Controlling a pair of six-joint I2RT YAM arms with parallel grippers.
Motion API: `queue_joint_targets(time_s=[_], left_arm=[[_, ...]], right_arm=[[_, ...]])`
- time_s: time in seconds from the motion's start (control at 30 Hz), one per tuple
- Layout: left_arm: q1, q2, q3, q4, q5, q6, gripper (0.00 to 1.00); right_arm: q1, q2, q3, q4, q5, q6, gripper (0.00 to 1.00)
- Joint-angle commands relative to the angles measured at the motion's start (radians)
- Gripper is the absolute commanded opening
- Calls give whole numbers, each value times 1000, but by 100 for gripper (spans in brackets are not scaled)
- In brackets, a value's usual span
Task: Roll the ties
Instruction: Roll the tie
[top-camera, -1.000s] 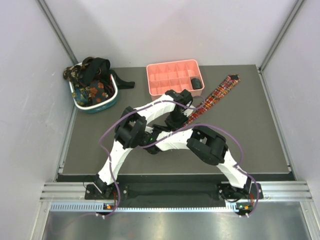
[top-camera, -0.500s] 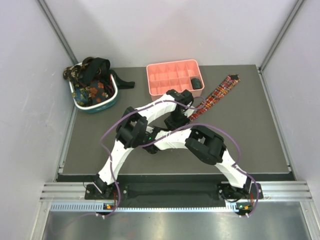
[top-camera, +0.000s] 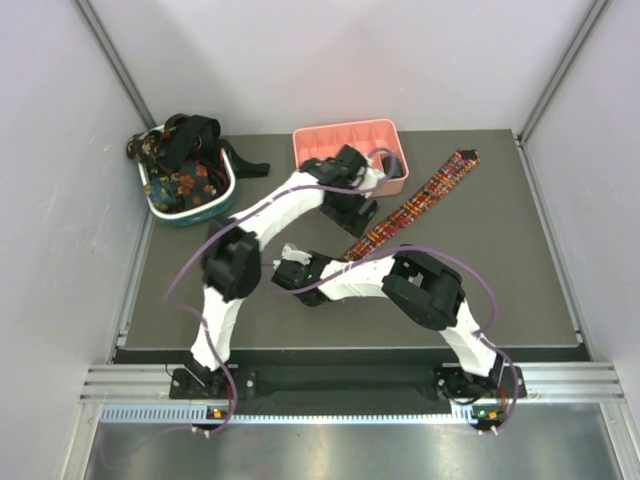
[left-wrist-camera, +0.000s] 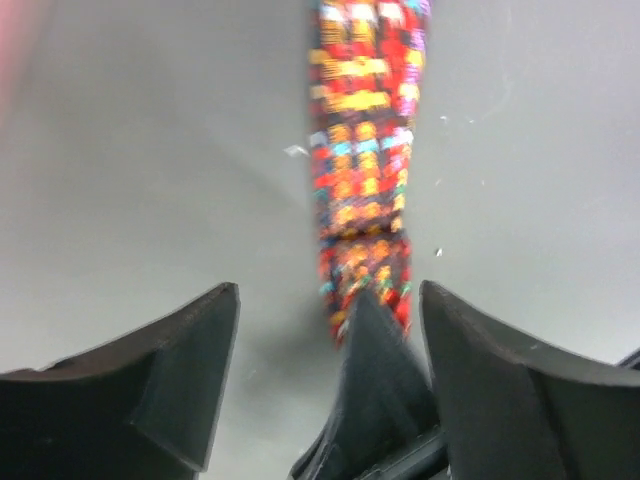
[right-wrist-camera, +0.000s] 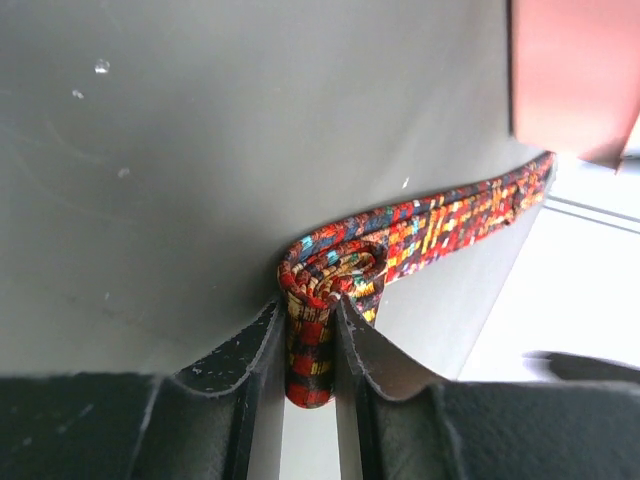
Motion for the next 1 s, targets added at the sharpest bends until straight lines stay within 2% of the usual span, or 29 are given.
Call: queue_joint_targets(time_s=[0.0, 0.03, 0.1, 0.23, 0.33, 0.67, 0.83, 0.93, 0.97], left_arm=[[81, -237, -165, 251, 35, -67, 83], [122, -308, -213, 294, 48, -122, 92], [168, -374, -355, 429, 94, -174, 99], [280, -570, -612, 692, 85, -337, 99], [303, -675, -790, 874, 22, -394, 99], [380, -756, -936, 924, -99, -435, 99], [472, -821, -1089, 1043, -72, -546, 99], [509, -844, -1115, 1018, -64, -615, 99], [509, -853, -1122, 1001, -152, -648, 99]], right_arm=[[-16, -63, -38, 69, -119, 9, 13], [-18, -72, -45, 89, -128, 8, 13], [-18, -108, -77, 117, -145, 1, 13], [-41, -181, -130, 187, -243, 8, 12], [-55, -234, -171, 217, -297, 11, 12], [-134, -379, -282, 329, -537, 38, 12], [-177, -412, -323, 381, -646, 50, 11], [-219, -432, -349, 404, -746, 64, 11], [-233, -435, -352, 407, -775, 70, 12]])
